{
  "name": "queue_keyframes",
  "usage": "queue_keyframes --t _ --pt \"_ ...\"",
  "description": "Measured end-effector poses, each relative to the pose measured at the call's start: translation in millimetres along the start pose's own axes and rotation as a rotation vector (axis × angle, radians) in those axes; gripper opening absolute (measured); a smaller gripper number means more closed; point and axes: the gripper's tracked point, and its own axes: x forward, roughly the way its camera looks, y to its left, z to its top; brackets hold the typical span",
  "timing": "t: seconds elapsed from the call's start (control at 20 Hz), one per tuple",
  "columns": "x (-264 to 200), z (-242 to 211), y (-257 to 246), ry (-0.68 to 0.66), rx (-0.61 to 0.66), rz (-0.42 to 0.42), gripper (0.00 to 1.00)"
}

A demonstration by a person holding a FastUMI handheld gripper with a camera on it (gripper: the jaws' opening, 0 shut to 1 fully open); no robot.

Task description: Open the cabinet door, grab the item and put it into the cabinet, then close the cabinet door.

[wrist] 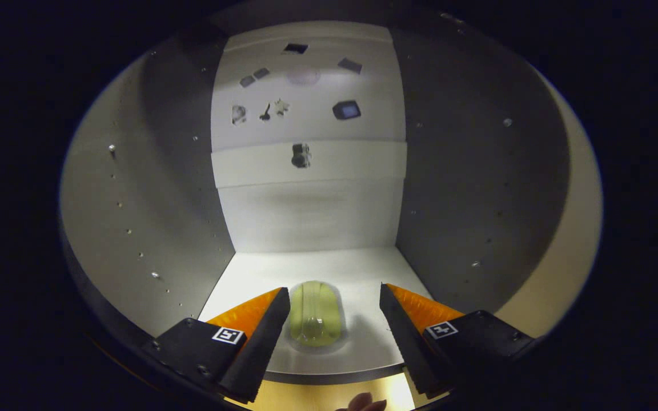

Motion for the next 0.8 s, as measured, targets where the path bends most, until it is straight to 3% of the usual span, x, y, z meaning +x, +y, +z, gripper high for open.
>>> queue_keyframes --t 0.45,0.8 --pt "-159.7 76.6 -24.9 -0.313 0.053 -0.013 0.99" --pt "-304.0 75.6 -43.9 -0.473 0.006 -0.003 0.98"
